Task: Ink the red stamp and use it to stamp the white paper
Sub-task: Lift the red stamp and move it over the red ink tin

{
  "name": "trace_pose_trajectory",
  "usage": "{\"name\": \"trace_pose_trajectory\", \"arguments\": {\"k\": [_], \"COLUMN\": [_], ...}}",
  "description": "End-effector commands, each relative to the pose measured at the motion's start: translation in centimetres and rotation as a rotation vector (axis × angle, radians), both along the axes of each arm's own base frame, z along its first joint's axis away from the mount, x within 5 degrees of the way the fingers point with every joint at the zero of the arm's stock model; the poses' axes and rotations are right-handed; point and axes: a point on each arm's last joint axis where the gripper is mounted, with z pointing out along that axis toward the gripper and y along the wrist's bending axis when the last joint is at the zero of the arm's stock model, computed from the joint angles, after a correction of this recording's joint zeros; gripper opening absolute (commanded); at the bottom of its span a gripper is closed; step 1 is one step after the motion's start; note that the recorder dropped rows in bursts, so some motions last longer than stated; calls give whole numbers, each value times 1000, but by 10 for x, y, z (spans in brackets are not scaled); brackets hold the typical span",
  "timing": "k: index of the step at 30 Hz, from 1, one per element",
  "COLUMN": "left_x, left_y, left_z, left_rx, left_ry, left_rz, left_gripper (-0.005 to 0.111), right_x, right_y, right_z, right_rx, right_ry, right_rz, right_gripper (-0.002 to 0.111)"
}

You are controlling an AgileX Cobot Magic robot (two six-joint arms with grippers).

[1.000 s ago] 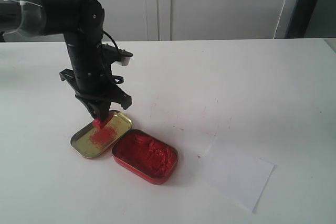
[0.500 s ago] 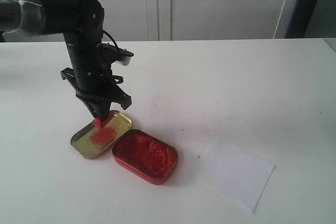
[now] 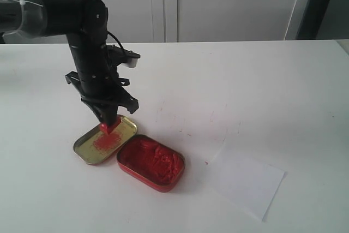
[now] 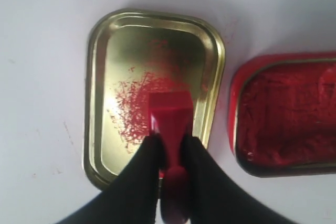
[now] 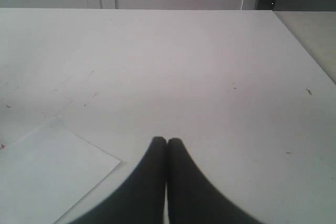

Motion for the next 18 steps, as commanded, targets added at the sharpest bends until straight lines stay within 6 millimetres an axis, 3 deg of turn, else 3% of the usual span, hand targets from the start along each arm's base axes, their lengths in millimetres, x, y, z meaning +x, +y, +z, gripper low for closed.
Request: {"name": "trace_pose_trajectory", "arguments": {"k": [1,18], "left_x": [-8,-53], "left_y": [-5,-64], "left_z": [5,8], "left_rx": [-42,-29], "left_ry": [52,40], "left_rz": [-53,-451], "left_gripper": [0,0], "right_x": [0,0], "right_y": [0,0], "right_z": [0,0], "right_rx": [-5,-5], "right_ry": [-13,-13], "right_rz": [1,1], "right_gripper": [0,0]}}
